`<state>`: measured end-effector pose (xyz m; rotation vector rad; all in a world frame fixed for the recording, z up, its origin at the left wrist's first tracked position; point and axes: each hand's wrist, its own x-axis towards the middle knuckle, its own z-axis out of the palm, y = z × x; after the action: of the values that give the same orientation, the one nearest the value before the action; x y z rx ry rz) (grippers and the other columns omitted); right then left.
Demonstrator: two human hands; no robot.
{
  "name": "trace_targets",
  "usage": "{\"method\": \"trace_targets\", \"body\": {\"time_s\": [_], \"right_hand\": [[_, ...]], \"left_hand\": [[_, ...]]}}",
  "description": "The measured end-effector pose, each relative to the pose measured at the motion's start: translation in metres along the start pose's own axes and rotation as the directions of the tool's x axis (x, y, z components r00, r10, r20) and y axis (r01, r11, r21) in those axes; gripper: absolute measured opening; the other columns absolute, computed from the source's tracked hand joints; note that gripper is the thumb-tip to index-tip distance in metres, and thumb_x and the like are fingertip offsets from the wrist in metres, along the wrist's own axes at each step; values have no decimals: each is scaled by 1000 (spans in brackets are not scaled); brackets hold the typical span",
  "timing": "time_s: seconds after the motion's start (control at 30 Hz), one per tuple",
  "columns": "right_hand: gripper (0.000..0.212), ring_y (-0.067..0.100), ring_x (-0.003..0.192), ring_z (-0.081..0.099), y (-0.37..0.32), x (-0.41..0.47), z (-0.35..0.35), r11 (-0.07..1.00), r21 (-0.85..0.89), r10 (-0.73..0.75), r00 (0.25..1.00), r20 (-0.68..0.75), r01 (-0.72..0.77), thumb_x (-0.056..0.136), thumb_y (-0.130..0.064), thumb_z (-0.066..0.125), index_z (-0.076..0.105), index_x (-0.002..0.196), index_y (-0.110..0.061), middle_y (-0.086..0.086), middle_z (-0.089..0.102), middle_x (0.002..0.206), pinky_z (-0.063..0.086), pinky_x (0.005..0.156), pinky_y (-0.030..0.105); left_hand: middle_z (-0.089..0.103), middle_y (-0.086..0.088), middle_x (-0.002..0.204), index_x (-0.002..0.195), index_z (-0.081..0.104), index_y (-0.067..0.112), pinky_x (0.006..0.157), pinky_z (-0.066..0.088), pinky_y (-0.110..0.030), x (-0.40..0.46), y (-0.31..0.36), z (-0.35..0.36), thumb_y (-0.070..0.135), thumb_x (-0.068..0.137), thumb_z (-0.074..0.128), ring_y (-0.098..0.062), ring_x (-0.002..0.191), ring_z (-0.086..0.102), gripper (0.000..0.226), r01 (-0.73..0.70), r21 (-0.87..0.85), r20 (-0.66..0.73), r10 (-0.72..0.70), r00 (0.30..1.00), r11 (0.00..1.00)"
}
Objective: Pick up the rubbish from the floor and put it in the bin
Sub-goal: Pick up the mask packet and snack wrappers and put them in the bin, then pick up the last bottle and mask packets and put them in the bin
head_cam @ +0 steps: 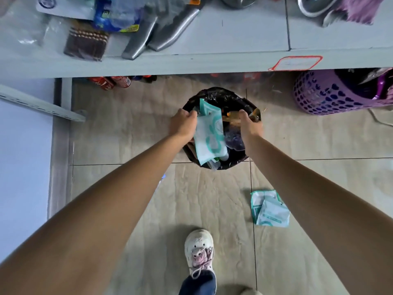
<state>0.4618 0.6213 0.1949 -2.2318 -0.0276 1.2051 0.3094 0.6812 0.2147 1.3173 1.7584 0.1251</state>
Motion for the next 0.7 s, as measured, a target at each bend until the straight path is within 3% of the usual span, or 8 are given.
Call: {"method": "trace_targets", "body": {"time_s": [0.03,0.13,0.2,0.27,0.4,0.53,0.7], "right_hand": [[69,30,115,55,6,1,-3,998,-41,-46,999,1,46,81,-56,48,48,133,-12,11,55,128,43,102,41],[57,30,111,55,22,0,-10,954,-214,-209,977,31,211,92,-48,35,53,127,-6,15,56,123,40,91,35],[54,31,124,47,33,-6,-14,892,-314,-306,946,110,325,96,-44,33,51,131,-7,16,50,135,37,103,38],[54,28,135,35,43,-13,-19,836,-377,-360,918,168,398,97,-42,32,42,140,-12,14,40,146,28,113,40],[45,27,133,36,67,-30,-39,835,-332,-443,894,70,440,97,-32,37,46,136,-12,13,45,142,27,113,43],[35,32,126,43,107,-43,-71,829,-328,-478,878,3,452,96,-22,41,54,125,-8,16,51,134,32,108,43],[35,36,124,43,166,-35,-111,825,-401,-427,904,20,399,96,-26,41,54,124,-9,18,49,133,34,106,47]], "left_hand": [[64,-20,116,102,60,5,75,39,-23,-3,-5,2,28,94,39,-33,107,59,32,-34,58,0,34,999,998],[61,-22,123,117,55,6,87,43,-33,-8,-19,13,30,99,32,-37,113,56,38,-77,127,120,61,991,989],[56,-21,130,122,53,7,94,42,-36,-12,-24,19,34,99,33,-37,117,54,41,-116,149,163,91,982,982],[48,-19,138,128,50,6,104,39,-38,-18,-27,22,34,98,37,-35,125,45,43,-175,159,91,162,983,972],[46,-18,137,134,47,8,106,35,-39,-40,-44,9,29,96,43,-33,128,40,43,-216,232,-149,255,956,948],[48,-15,137,131,51,11,105,39,-40,-65,-81,-7,30,97,41,-31,126,46,41,-153,212,-194,195,961,965],[59,-19,120,113,62,10,93,46,-41,-90,-149,-9,28,94,39,-35,112,56,35,1,207,-225,47,973,978]]}}
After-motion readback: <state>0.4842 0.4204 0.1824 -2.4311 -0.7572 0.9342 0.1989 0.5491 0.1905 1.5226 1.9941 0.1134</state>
